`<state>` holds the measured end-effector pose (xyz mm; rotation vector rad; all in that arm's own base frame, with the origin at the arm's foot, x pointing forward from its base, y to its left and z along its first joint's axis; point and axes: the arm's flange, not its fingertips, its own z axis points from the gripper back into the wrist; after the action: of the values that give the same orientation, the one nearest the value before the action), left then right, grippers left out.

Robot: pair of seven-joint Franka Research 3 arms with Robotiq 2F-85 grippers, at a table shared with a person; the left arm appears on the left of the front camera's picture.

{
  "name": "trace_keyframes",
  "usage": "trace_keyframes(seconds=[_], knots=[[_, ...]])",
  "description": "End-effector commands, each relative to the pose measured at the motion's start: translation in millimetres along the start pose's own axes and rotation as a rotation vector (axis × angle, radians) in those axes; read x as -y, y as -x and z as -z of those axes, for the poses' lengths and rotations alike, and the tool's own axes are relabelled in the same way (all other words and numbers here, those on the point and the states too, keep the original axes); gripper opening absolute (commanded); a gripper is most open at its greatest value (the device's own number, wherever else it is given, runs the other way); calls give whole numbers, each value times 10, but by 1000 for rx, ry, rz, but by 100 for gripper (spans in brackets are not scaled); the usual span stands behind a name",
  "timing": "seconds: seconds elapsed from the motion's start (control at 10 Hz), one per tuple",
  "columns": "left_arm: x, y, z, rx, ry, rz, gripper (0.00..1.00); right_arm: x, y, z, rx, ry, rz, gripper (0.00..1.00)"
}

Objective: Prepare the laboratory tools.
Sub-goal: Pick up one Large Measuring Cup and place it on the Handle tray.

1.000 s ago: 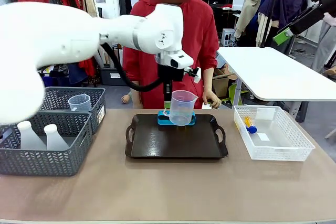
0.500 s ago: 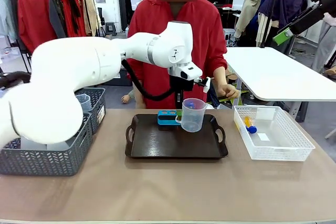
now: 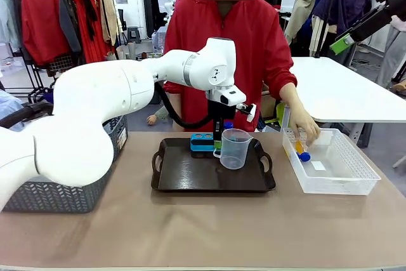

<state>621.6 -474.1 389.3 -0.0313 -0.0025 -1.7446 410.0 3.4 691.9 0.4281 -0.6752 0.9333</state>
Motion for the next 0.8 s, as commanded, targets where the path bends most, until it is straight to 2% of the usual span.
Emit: trace_keyframes(seconds=[0.0,0.3,0.4,0.7], knots=[[-232,-119,-31,5,13,31,0,-3,-6,-8,6,-5,1,100],[-209,-116,43,3,27,33,0,-3,-6,-8,6,-5,1,100],[-209,-122,41,6,36,27,13,-3,-6,-8,6,-5,1,100],[-97,-109,-72,14,18,26,70,-3,-6,-8,6,-5,1,100]])
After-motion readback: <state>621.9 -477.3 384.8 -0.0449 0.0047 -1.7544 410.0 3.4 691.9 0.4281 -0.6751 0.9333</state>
